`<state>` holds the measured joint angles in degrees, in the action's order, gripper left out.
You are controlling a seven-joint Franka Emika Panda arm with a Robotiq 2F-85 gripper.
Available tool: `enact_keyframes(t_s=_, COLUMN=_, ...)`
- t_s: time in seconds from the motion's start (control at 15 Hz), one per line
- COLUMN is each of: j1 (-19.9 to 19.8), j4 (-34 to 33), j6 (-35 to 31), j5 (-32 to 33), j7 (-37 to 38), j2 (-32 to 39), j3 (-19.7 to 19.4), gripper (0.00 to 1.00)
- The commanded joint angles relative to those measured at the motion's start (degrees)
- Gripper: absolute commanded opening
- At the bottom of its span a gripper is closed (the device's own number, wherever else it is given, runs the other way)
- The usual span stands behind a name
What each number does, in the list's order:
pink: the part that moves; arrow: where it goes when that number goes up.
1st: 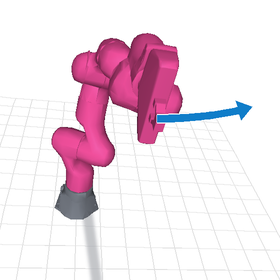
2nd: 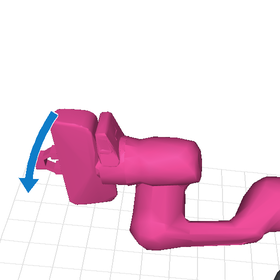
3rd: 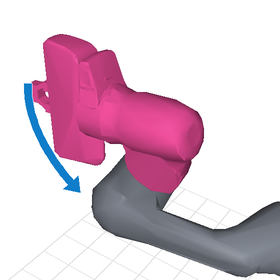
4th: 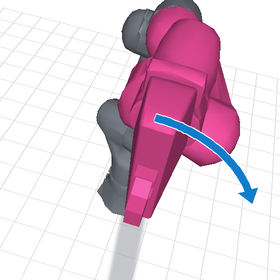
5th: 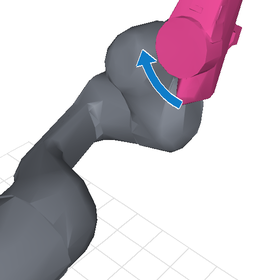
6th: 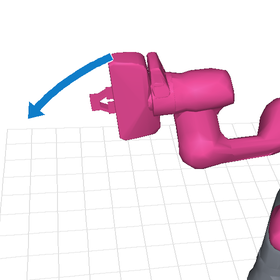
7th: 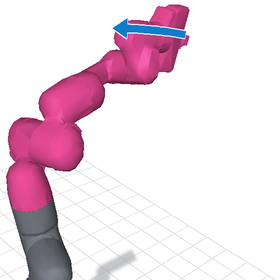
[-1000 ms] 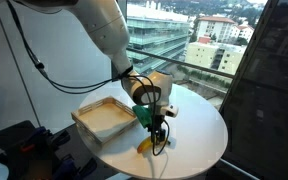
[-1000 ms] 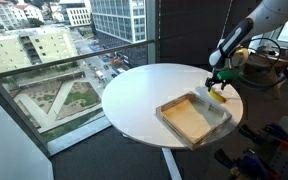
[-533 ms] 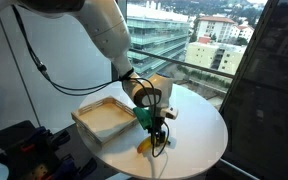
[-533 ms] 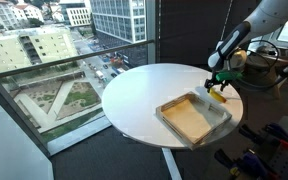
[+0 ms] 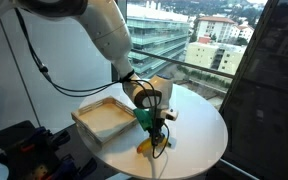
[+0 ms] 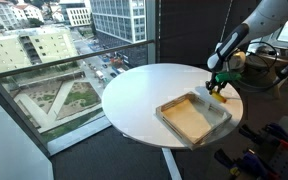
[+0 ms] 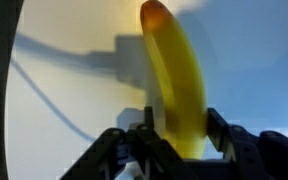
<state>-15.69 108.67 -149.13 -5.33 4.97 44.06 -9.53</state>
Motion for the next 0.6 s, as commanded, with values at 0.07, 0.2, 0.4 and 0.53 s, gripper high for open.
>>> enact_keyframes(t_s=0.07, j1=0.67, j4=-1.61, j6=1.31, j5=-0.01, j7=0.78, j2=0.84, j3=-0.79, gripper=0.18)
enact_keyframes(t_s=0.2, j1=0.78, j4=-1.79, j6=2.63, j5=0.3, j7=0.6, j2=0.59, j3=-0.94, gripper=0.16)
enact_keyframes(t_s=0.4, j1=0.62, j4=-2.11, j6=4.91, j5=0.41, j7=0.08, j2=-0.08, j3=-0.8, gripper=0.16)
enact_keyframes(t_s=0.53, j1=0.66, j4=-2.35, j6=6.16, j5=0.46, j7=-0.04, j2=-0.62, j3=-0.78, gripper=0.16)
